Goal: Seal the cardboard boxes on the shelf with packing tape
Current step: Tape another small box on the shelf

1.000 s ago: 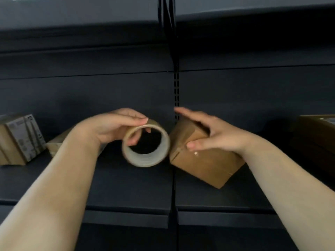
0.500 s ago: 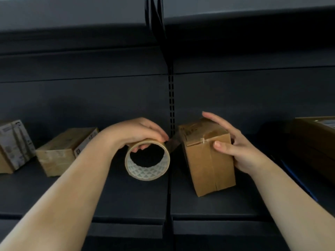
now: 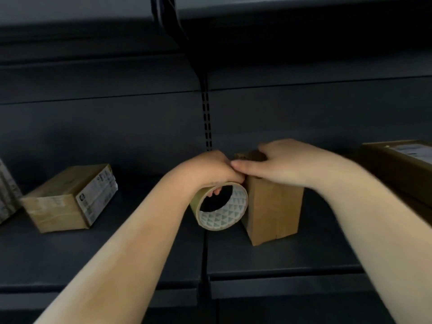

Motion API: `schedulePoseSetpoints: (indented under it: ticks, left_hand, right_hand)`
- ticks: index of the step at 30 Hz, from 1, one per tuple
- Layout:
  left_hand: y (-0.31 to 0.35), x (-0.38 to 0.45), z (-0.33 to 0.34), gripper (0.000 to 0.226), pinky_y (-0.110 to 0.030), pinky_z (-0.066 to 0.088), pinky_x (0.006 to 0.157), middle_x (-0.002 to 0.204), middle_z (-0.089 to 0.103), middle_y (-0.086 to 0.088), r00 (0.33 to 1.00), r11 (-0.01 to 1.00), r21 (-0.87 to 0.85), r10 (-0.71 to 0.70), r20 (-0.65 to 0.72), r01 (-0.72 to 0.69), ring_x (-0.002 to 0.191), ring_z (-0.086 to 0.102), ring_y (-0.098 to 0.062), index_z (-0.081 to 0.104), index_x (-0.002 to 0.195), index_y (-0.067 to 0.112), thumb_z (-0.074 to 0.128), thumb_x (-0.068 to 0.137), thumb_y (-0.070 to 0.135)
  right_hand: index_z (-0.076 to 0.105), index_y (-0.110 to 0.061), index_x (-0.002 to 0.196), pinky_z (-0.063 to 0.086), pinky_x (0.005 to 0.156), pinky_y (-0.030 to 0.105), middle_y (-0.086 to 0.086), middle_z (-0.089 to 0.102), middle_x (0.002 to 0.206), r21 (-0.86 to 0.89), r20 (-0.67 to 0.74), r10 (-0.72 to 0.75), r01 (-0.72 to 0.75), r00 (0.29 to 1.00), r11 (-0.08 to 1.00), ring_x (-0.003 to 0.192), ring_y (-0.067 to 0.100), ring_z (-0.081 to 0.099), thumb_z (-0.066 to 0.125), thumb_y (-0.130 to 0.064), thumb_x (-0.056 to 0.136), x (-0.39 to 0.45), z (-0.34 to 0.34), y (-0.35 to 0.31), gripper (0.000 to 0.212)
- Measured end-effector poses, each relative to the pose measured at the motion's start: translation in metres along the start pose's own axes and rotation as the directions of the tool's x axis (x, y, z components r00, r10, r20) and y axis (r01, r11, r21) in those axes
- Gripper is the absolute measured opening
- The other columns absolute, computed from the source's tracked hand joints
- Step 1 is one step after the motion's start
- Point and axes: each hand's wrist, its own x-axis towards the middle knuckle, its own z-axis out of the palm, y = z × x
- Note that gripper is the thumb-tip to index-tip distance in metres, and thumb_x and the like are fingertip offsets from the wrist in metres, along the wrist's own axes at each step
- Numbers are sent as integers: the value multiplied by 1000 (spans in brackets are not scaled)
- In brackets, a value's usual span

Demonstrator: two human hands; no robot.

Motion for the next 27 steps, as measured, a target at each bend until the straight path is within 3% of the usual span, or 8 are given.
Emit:
schedulePoseSetpoints:
  ticks: [3, 5, 8, 11, 16, 19, 22, 27]
  left_hand:
    - [-10, -3, 0, 24, -15, 39, 35, 49, 52, -4, 999, 995, -96, 22, 43, -17, 38, 48, -12, 62, 78, 9, 58, 88, 31]
    - [-24, -9, -3, 31, -18, 42, 40, 47, 55, -3, 989, 964, -261, 86, 120, -52, 40, 51, -12, 66, 90, 9, 56, 89, 38]
    - [-58, -16, -4, 45, -20, 49, 52, 54, 63, -3, 939, 785, -614, 268, 215, -83, 50, 60, -10, 64, 106, 6, 57, 83, 45]
    - [-86, -19, -2, 42, -21, 52, 57, 64, 69, -6, 877, 563, -817, 448, 172, -128, 59, 66, -12, 73, 94, 11, 78, 66, 42]
    - [-85, -24, 2, 44, -21, 51, 52, 57, 66, -5, 864, 454, -873, 497, 81, -179, 51, 63, -12, 75, 88, 13, 84, 56, 42]
    - [-77, -26, 1, 33, -21, 47, 48, 46, 59, -2, 890, 437, -868, 456, -13, -236, 41, 56, -11, 75, 76, 17, 82, 57, 43]
    - [-77, -27, 0, 29, -22, 43, 46, 40, 54, 0, 893, 449, -860, 449, -19, -244, 37, 48, -10, 72, 72, 17, 76, 66, 45]
    - [-81, -30, -9, 38, -22, 45, 48, 41, 55, -1, 889, 490, -842, 458, 29, -225, 39, 51, -11, 72, 71, 16, 81, 55, 48]
  right_hand:
    - [15, -18, 149, 33, 107, 36, 8, 17, 156, -73, -16, 79, -80, 997, 994, 136, 26, 31, 29, -74, 82, 15, 15, -1, 88]
    - [12, -21, 149, 29, 106, 34, 5, 13, 157, -37, -33, 80, -81, 996, 996, 139, 24, 25, 36, -66, 87, 15, 11, 9, 80]
    - [17, -21, 148, 28, 93, 25, 0, 18, 156, 105, -24, 48, -45, 999, 993, 138, 20, 25, 45, -55, 88, 12, 3, 21, 75]
    - [26, -23, 146, 28, 85, 22, -1, 27, 152, 187, -60, 35, -24, 998, 982, 133, 19, 32, 51, -50, 85, 12, 3, 24, 71]
    - [43, -24, 138, 34, 80, 22, -3, 44, 140, 233, -145, 54, -19, 988, 972, 122, 16, 44, 61, -45, 77, 15, 4, 23, 67]
    - [63, -31, 104, 42, 72, 22, -6, 59, 111, 408, -176, 71, 7, 982, 913, 96, 11, 52, 68, -38, 74, 16, 0, 28, 31]
    - [63, -35, 80, 47, 75, 29, -5, 63, 94, 610, -195, 146, 4, 970, 792, 88, 14, 57, 72, -35, 71, 16, -1, 36, 13]
    - [66, -33, 74, 48, 69, 30, -1, 64, 91, 743, -193, 175, 27, 966, 669, 87, 18, 59, 73, -27, 72, 18, 3, 38, 10]
